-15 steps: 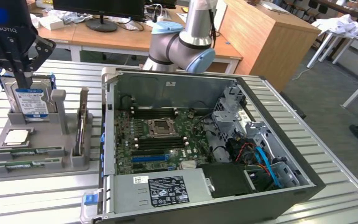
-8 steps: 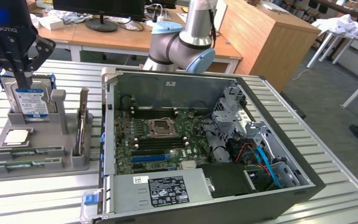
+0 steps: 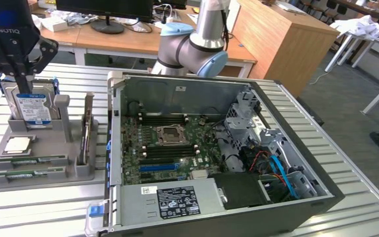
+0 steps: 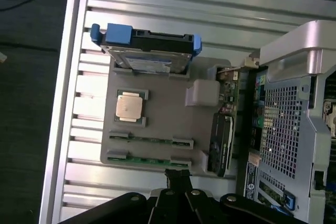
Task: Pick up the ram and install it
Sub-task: 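Pick up the ram and move it above insertion slot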
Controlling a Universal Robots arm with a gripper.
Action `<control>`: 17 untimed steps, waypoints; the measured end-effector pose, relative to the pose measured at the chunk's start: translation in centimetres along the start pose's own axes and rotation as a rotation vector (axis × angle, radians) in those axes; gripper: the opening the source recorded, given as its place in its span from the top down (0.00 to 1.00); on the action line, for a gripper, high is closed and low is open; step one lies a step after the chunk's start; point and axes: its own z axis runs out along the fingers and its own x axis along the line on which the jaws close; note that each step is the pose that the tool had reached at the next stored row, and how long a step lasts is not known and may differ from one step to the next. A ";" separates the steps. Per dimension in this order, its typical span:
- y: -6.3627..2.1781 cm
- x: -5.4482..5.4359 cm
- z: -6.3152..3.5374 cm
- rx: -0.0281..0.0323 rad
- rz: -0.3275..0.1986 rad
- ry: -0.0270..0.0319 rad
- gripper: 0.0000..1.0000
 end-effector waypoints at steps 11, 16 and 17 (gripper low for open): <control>0.00 0.0 0.02 -0.0047 -0.200 0.0089 0.90; 0.00 0.0 0.03 -0.0068 -0.290 0.0130 0.90; 0.00 0.0 0.03 -0.0072 -0.309 0.0139 0.90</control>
